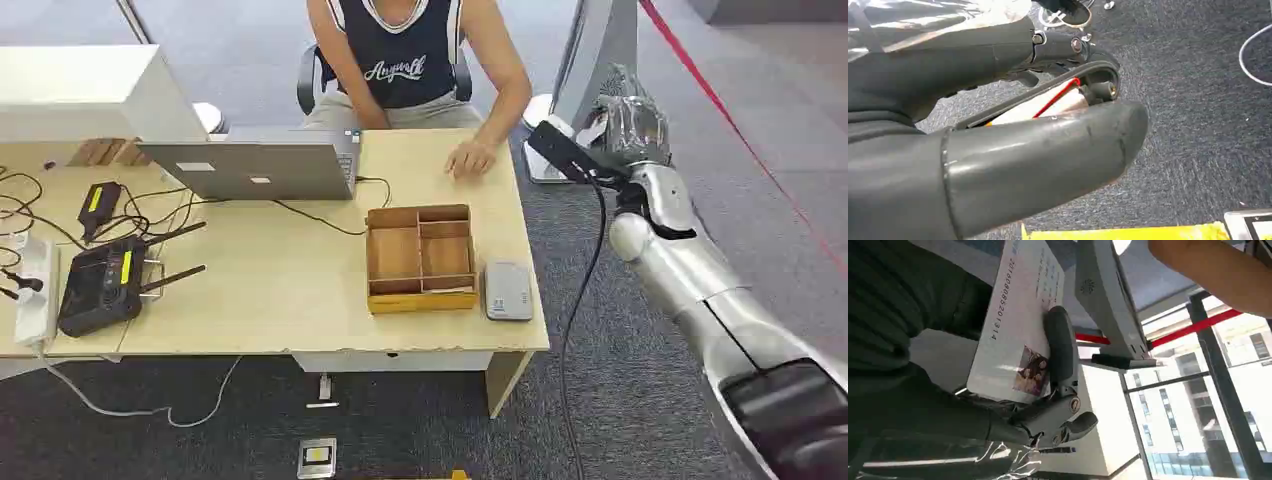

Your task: Pass the card to the sensor for recognition and then transmit it.

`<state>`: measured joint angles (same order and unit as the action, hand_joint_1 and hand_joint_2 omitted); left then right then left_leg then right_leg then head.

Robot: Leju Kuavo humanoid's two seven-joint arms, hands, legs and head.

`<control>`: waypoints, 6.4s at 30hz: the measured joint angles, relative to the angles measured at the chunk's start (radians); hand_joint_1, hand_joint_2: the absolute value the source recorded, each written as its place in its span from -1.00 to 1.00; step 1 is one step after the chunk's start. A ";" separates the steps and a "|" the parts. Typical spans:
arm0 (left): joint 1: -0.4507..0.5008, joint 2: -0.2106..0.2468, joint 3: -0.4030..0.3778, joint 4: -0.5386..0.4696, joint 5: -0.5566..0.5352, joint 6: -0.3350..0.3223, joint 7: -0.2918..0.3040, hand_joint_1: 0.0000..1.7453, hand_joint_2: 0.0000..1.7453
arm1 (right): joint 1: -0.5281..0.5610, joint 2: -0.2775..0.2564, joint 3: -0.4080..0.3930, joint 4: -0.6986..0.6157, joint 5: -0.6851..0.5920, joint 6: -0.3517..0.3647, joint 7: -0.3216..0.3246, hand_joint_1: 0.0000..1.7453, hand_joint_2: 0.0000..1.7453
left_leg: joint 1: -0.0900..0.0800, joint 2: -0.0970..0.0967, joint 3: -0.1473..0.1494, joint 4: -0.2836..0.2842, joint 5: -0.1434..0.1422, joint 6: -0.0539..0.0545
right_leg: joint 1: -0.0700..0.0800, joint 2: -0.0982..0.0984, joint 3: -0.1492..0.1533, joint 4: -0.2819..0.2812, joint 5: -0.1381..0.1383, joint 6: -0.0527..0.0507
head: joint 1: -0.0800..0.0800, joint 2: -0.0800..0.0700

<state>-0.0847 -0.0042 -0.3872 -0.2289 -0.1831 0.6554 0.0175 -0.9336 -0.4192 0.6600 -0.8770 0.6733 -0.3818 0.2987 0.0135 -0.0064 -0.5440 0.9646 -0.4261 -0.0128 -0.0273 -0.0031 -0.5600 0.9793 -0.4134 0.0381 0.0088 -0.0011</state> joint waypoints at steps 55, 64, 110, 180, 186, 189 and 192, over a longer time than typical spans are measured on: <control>0.013 0.005 -0.002 0.000 0.147 0.003 -0.033 -1.00 -1.00 | 0.330 0.042 0.068 -0.056 -0.061 0.087 0.008 1.00 1.00 | 0.000 0.001 -0.001 0.000 0.000 0.000 | 0.000 0.000 -0.001 0.000 0.000 0.000 | 0.000 0.000; 0.014 0.006 -0.005 0.000 0.150 0.003 -0.032 -1.00 -1.00 | 0.332 0.055 0.076 -0.039 -0.061 0.086 0.008 1.00 1.00 | 0.000 0.001 -0.001 0.000 0.000 0.000 | 0.000 0.000 -0.001 0.000 0.000 0.000 | 0.000 0.000; 0.013 0.008 -0.055 -0.003 0.150 -0.003 -0.009 -1.00 -1.00 | 0.400 0.129 0.085 0.013 -0.045 0.093 -0.011 1.00 1.00 | 0.000 0.003 0.003 0.000 0.000 0.000 | 0.000 0.001 0.001 -0.001 0.000 0.000 | 0.000 0.000; -0.038 0.010 -0.207 -0.011 0.171 0.002 0.024 -1.00 -1.00 | -0.157 0.200 0.060 0.097 0.140 0.175 -0.036 1.00 1.00 | 0.001 0.003 -0.006 0.000 0.004 -0.001 | 0.001 0.002 -0.007 0.002 0.004 -0.003 | 0.000 0.000; -0.042 0.010 -0.228 -0.011 0.177 -0.001 0.035 -1.00 -1.00 | -0.215 0.293 0.111 0.211 0.166 0.201 -0.048 1.00 1.00 | 0.002 0.003 -0.006 0.000 0.004 -0.001 | 0.001 0.002 -0.007 0.002 0.004 -0.003 | 0.000 0.000; -0.042 0.013 -0.235 -0.011 0.187 -0.001 0.034 -1.00 -1.00 | -0.229 0.333 0.133 0.263 0.172 0.203 -0.048 1.00 1.00 | 0.001 0.003 -0.006 0.000 0.004 -0.001 | 0.001 0.002 -0.007 0.002 0.004 -0.003 | 0.000 0.000; -0.040 0.017 -0.241 -0.011 0.195 -0.001 0.031 -1.00 -1.00 | -0.236 0.368 0.148 0.312 0.172 0.203 -0.043 1.00 1.00 | 0.001 0.003 -0.006 0.000 0.004 -0.001 | 0.001 0.002 -0.007 0.002 0.004 -0.003 | 0.000 0.000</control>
<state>-0.1245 0.0126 -0.6279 -0.2396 0.0122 0.6546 0.0484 -1.1696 -0.0515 0.8084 -0.5645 0.8453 -0.1789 0.2560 0.0149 -0.0037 -0.5497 0.9646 -0.4224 -0.0140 -0.0260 -0.0010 -0.5673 0.9809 -0.4089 0.0356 0.0088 -0.0011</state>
